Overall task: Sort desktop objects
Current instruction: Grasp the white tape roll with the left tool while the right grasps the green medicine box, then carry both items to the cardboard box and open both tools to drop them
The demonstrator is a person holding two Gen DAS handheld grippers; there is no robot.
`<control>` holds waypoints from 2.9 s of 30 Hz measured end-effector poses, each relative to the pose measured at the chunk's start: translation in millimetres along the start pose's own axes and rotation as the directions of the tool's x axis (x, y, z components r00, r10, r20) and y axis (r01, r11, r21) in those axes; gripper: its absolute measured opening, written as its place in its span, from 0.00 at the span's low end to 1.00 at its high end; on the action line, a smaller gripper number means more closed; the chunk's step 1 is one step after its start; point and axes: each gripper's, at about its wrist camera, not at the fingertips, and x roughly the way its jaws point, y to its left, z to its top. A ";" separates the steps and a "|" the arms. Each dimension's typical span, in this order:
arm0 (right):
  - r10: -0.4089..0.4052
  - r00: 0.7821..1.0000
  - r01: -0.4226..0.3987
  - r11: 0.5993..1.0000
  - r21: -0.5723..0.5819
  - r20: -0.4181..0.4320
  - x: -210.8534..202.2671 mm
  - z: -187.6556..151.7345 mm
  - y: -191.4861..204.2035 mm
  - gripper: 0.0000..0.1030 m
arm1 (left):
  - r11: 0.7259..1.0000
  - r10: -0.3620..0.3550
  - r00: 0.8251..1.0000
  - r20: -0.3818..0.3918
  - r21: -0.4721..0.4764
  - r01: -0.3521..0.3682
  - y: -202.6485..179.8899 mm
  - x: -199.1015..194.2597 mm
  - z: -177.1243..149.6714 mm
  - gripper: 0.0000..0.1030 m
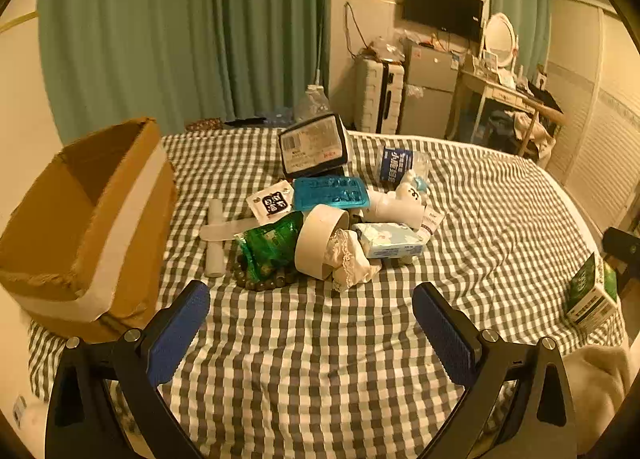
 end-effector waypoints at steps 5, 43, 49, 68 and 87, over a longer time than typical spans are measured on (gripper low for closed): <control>-0.141 0.989 0.145 0.987 0.071 -0.051 18.3 8.6 -40.1 1.00 | 1.000 -0.020 0.999 -0.036 -0.007 0.020 6.2 36.1 7.1 1.00; -0.279 0.891 0.380 0.889 0.255 -0.358 120.0 6.7 -169.5 0.79 | 0.982 -0.115 0.984 -0.134 0.134 0.133 14.4 139.9 43.6 0.57; -0.228 0.923 0.315 0.909 0.271 -0.311 113.4 9.0 -164.0 0.78 | 0.972 -0.190 0.967 -0.170 0.108 0.210 20.8 135.7 47.1 0.30; -0.063 0.993 0.081 0.980 0.180 -0.101 37.9 37.8 -79.3 0.76 | 0.983 -0.177 0.984 -0.029 0.036 0.178 55.8 31.4 74.1 0.30; 0.180 0.984 -0.177 0.973 -0.148 0.004 -47.6 31.0 103.4 0.76 | 0.990 -0.133 0.988 0.074 -0.027 0.135 116.2 -51.3 87.6 0.30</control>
